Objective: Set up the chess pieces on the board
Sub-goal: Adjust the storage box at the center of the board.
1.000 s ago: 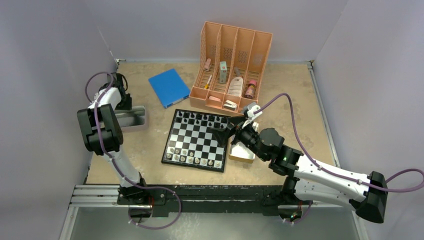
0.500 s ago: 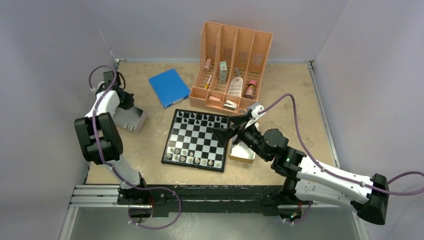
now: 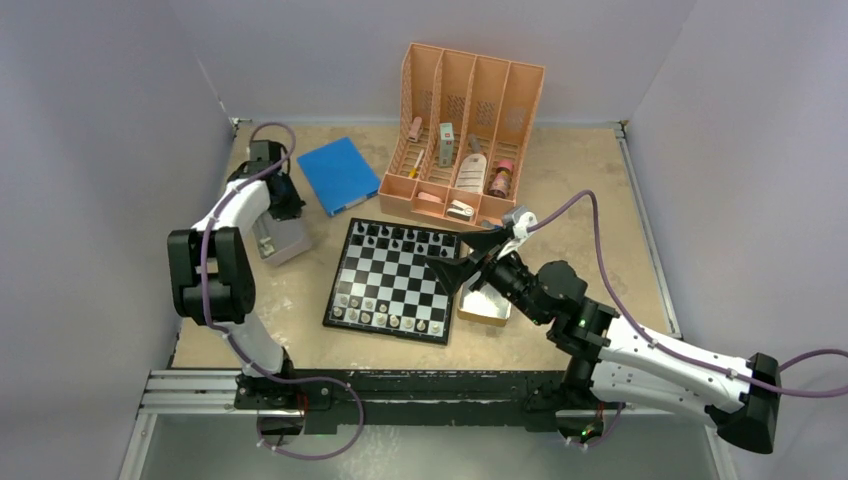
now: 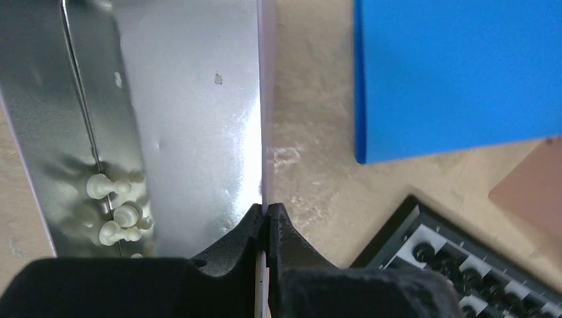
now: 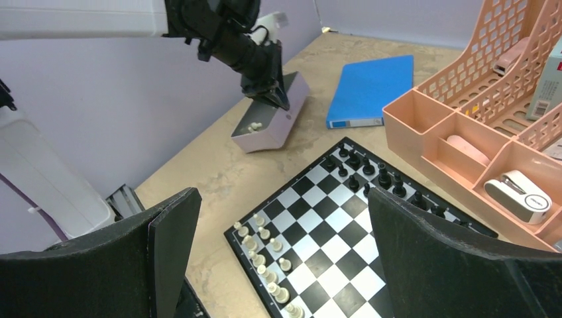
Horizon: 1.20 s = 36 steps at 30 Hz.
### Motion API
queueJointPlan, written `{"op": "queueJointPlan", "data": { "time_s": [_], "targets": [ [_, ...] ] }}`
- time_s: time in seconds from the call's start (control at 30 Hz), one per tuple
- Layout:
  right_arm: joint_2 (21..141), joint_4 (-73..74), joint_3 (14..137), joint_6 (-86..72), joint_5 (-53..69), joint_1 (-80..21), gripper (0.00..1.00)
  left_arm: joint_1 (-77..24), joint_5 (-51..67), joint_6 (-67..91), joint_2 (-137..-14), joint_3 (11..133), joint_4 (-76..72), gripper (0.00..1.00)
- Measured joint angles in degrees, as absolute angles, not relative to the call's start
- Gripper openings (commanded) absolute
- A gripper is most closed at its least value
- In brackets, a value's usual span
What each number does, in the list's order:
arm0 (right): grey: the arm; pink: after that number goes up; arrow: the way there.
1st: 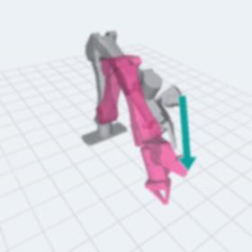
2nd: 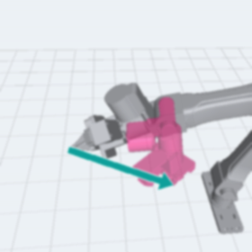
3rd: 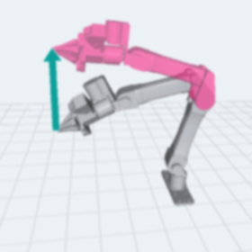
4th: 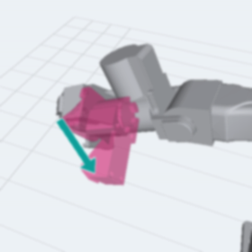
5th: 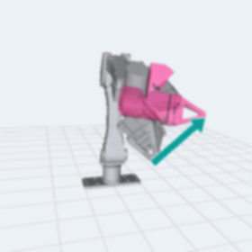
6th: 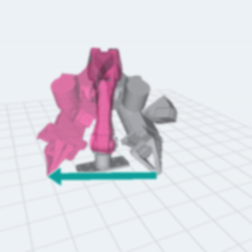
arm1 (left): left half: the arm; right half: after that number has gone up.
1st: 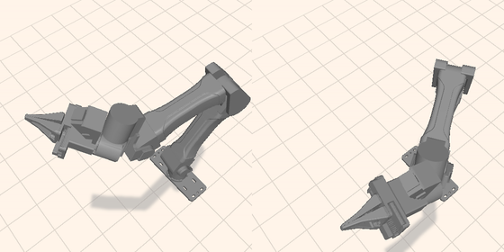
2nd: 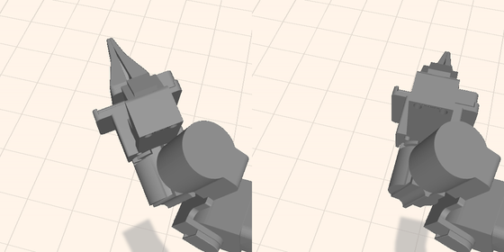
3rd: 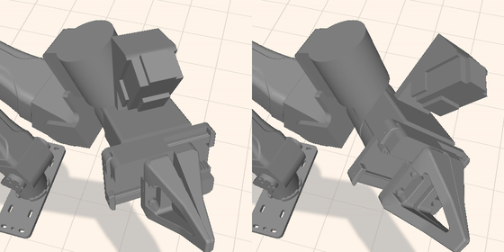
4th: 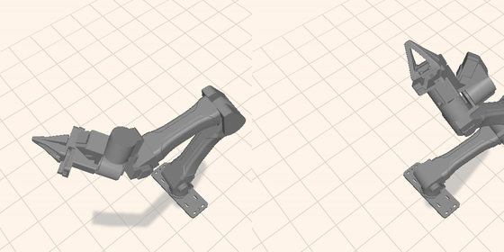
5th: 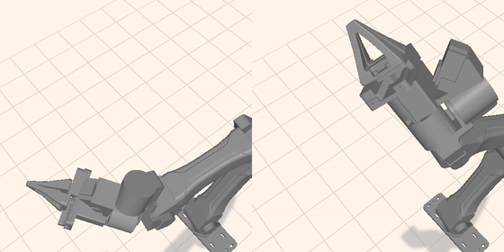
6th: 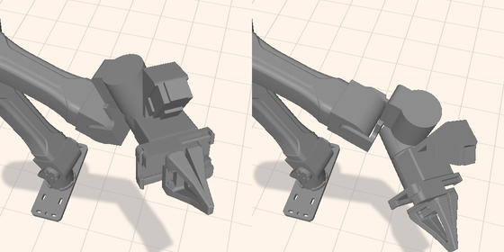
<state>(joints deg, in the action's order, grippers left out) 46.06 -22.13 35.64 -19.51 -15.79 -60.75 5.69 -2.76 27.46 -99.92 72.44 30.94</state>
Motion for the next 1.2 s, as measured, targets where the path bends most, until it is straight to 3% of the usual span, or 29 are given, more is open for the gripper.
{"op": "queueJointPlan", "data": {
  "time_s": [0.77, 1.2],
  "targets": [
    [44.5, -22.6, 35.4, -19.4, -15.7, -60.7, 0.99, -6.9, -4.2, 2.4, -91.3, 59.9, 28.0, 0.0],
    [45.7, -22.3, 35.4, -19.4, -15.7, -60.8, 0.99, -7.8, -5.8, 4.6, -89.1, 56.1, 30.4, 0.0]
  ]
}}
